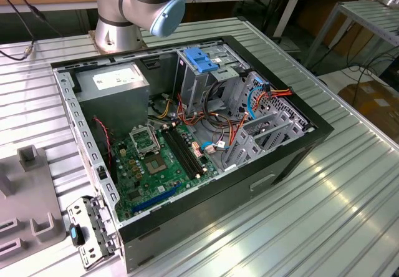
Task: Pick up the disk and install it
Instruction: 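Pick up the disk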
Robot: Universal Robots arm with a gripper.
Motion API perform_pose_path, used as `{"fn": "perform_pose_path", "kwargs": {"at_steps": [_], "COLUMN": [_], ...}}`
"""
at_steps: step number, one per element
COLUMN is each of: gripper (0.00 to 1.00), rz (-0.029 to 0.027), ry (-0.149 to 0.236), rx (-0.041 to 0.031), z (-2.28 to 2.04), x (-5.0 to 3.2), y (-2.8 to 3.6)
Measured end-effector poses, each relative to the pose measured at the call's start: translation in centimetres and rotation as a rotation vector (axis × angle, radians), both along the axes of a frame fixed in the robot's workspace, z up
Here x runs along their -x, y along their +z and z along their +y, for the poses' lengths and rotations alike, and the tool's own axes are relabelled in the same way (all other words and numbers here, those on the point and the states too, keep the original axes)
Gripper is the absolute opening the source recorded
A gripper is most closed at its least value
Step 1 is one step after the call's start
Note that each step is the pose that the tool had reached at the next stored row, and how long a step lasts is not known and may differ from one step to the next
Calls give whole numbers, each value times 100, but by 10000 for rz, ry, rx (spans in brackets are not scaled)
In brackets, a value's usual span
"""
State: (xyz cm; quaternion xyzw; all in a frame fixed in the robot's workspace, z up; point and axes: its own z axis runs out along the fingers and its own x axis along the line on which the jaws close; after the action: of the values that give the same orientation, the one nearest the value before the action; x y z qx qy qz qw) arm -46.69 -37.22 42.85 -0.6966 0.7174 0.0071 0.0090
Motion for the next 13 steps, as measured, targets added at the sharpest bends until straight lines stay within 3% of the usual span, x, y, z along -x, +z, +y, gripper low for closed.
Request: {"fn": "perform_pose_path", "kwargs": {"at_steps": [13], "gripper": [37], "rz": [0], "ry": [0], "rx": [0], "z": [0], "x": [0], "y": [24]}}
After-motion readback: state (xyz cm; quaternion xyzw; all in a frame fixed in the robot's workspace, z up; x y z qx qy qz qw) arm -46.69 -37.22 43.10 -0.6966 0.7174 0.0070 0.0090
